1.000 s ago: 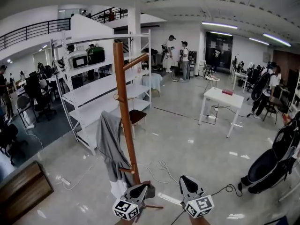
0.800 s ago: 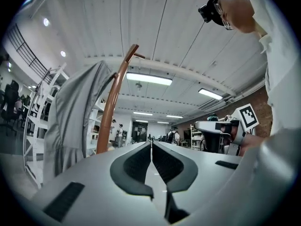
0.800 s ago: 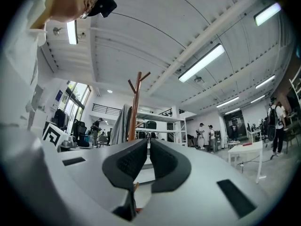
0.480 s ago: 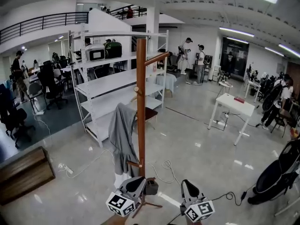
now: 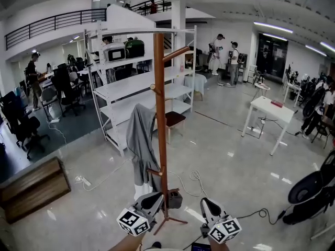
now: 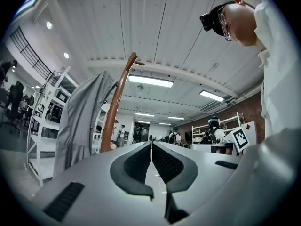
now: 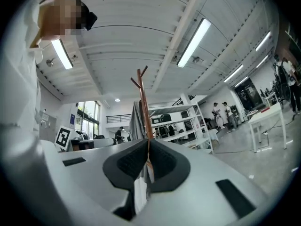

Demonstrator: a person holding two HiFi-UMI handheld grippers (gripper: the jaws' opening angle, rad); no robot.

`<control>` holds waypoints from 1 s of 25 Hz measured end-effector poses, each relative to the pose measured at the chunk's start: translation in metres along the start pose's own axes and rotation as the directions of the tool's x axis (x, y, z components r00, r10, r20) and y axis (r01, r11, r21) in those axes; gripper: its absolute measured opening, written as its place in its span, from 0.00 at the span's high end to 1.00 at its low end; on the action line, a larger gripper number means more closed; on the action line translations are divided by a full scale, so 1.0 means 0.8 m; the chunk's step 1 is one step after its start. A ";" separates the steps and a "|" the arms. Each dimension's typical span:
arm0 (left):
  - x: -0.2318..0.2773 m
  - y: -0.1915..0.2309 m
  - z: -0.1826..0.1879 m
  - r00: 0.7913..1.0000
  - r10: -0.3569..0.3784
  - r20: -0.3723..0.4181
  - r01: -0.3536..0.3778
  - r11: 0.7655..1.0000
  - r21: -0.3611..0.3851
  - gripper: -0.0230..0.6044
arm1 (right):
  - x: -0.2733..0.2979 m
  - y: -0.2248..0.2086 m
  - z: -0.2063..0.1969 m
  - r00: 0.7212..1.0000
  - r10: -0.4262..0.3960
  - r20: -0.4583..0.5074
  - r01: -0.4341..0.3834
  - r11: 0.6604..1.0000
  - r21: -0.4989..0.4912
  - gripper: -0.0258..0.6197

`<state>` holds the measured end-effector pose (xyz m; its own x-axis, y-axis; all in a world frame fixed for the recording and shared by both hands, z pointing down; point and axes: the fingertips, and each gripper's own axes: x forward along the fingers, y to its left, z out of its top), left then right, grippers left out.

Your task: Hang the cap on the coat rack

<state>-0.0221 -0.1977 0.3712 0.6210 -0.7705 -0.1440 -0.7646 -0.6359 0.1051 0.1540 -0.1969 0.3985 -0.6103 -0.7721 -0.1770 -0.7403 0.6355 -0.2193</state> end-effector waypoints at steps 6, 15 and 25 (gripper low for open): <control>-0.001 -0.032 -0.015 1.000 0.009 0.005 -0.009 1.000 -0.005 0.93 | -0.038 -0.007 0.000 1.000 0.024 -0.008 -0.024 1.000 0.009 0.92; 0.007 -0.064 -0.044 1.000 -0.004 -0.028 0.003 0.999 -0.034 0.93 | -0.063 -0.023 -0.009 0.998 0.044 -0.039 -0.044 0.999 0.013 0.92; 0.003 -0.077 -0.065 0.997 -0.026 -0.076 0.021 0.998 -0.061 0.93 | -0.075 -0.032 -0.025 0.998 0.047 -0.049 -0.045 0.998 0.048 0.92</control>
<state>0.0355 -0.1628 0.4159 0.6517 -0.7551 -0.0716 -0.7394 -0.6536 0.1615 0.2039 -0.1672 0.4341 -0.6576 -0.7404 -0.1396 -0.6979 0.6684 -0.2573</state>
